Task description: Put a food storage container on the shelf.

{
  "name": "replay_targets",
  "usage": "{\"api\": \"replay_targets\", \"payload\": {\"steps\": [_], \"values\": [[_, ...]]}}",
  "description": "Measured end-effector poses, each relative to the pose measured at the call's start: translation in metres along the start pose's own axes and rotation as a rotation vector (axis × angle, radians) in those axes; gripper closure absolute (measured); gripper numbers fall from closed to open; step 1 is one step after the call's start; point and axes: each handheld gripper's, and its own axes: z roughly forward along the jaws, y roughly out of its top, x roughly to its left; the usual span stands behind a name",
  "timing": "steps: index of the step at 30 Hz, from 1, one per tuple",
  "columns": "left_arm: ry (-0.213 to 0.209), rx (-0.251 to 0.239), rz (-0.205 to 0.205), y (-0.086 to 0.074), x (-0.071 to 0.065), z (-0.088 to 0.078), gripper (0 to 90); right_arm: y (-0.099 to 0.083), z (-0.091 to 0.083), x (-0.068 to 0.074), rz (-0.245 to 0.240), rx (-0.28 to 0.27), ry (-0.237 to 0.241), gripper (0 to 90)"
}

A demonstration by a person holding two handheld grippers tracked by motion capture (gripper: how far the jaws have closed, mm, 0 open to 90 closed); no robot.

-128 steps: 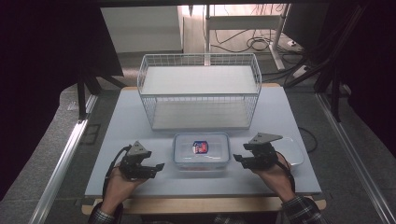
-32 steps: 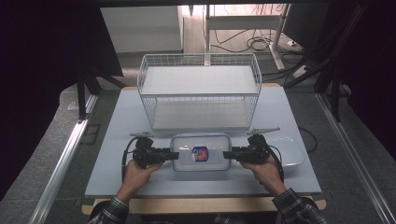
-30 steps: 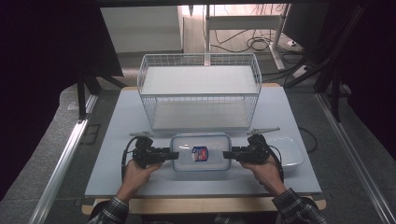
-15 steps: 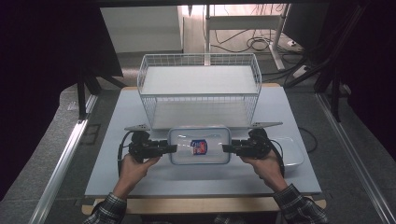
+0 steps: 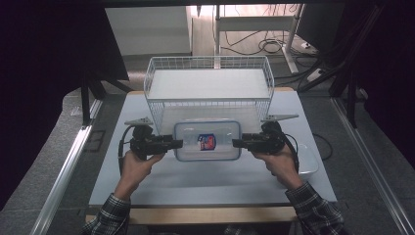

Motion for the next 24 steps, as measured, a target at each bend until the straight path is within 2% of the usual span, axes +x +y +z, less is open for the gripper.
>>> {"api": "replay_targets", "payload": {"steps": [18,19,24], "values": [[0.006,-0.027,0.024,0.061,0.002,-0.013,49.6,0.058,-0.010,-0.002,0.002,-0.062,-0.003,52.2],[0.006,-0.027,0.024,0.061,0.002,-0.013,49.6,0.062,-0.010,-0.002,0.003,-0.063,-0.003,52.2],[0.008,-0.031,0.032,0.084,0.004,-0.019,49.6,0.082,-0.013,-0.002,-0.004,-0.071,-0.005,52.2]]}}
